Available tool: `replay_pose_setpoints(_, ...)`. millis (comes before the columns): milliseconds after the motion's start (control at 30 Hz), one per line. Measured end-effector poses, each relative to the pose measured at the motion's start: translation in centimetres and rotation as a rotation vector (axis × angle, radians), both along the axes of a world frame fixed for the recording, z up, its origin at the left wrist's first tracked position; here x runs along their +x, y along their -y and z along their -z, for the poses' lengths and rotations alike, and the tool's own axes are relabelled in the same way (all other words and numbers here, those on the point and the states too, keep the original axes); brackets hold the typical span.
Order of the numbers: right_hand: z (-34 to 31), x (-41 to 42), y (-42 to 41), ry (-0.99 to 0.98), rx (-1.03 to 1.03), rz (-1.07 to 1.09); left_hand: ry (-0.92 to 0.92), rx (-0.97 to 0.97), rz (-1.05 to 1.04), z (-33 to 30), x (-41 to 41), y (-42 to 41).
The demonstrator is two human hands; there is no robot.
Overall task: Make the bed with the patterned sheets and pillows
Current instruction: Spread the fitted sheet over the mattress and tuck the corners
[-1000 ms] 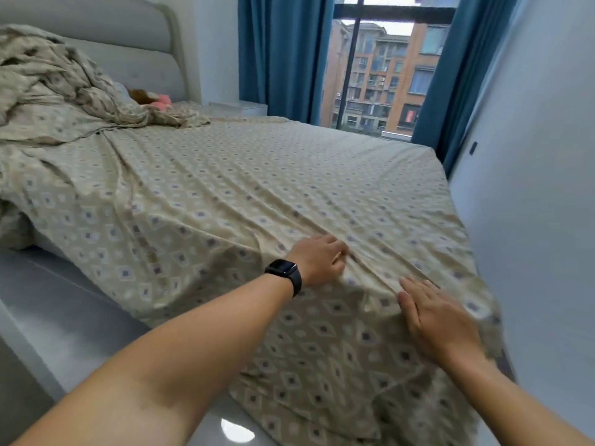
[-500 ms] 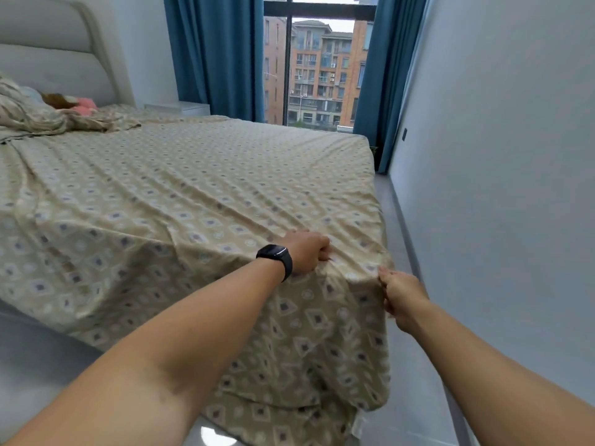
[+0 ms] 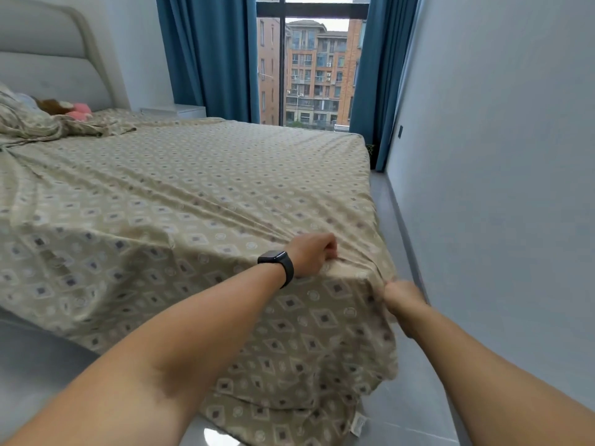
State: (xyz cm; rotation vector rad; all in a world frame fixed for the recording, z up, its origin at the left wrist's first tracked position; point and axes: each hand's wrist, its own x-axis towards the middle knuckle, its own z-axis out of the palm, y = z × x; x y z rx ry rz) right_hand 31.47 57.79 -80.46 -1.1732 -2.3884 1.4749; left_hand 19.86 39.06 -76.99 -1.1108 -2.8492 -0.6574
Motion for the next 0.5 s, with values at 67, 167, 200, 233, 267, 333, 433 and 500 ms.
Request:
replay_pose_setpoints(67,1.1,0.0,-0.7,0.070,-0.103,-0.034,-0.016,0.035,0.027,0.1,-0.2,0.0)
replay_pose_setpoints(167,1.2,-0.7,-1.2,-0.078,-0.020,-0.032,-0.040,-0.025,0.024,0.2,0.0,0.1)
replay_pose_setpoints(200,0.7,-0.8,-1.0,-0.143,-0.041,-0.039,-0.032,-0.061,0.026,0.1,0.3,0.2)
replay_pose_setpoints(233,0.4,-1.1,-0.7,-0.185,-0.078,-0.058,-0.017,-0.106,0.034,0.1,0.6,0.2)
replay_pose_setpoints(267,0.2,-1.3,-0.4,-0.193,-0.129,-0.086,-0.001,-0.155,0.047,0.2,0.7,0.2)
replay_pose_setpoints(333,0.7,-2.3,-0.4,-0.149,-0.224,-0.108,0.016,-0.241,0.076,0.4,0.8,0.1)
replay_pose_setpoints(433,0.3,-3.1,-0.1,-0.146,-0.338,-0.067,0.032,-0.317,0.093,0.7,0.8,0.0)
replay_pose_setpoints(500,-1.1,-2.9,-0.1,-0.153,-0.282,-0.033,0.028,-0.345,0.095,0.7,1.0,-0.1)
